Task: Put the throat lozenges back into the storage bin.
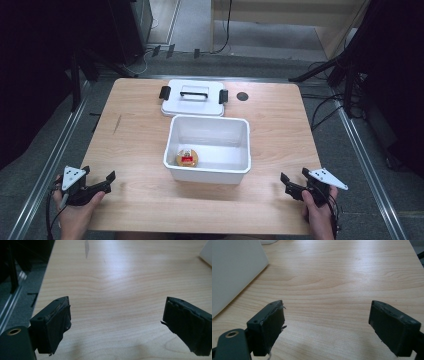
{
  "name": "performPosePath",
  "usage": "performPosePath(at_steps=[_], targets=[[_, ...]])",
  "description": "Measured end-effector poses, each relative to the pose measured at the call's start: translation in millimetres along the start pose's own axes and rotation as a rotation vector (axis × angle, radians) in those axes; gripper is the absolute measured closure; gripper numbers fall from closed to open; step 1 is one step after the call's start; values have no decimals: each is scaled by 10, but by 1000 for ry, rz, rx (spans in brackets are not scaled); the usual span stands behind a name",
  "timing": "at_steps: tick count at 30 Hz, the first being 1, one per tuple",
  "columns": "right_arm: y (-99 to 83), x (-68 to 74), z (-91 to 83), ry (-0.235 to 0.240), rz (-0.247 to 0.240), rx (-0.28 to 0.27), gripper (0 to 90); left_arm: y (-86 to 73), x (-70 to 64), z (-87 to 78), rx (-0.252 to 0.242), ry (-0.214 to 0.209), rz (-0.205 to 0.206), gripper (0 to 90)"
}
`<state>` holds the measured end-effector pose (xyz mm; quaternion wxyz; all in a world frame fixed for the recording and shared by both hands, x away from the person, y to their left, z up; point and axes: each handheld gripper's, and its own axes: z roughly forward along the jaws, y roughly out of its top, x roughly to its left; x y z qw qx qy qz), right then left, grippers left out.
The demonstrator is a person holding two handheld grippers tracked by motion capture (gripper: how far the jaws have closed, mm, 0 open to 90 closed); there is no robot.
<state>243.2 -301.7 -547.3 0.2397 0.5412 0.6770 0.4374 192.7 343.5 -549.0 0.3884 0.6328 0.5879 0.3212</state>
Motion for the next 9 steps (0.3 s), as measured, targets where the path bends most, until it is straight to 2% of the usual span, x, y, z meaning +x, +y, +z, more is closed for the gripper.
performPosePath(at_steps=[4, 9], targets=[[-1, 4, 1, 0, -3, 1, 137, -22, -24, 7, -20, 21, 7, 85], [0, 7, 4, -2, -7, 4, 137, -29, -48, 7, -22, 13, 20, 86]])
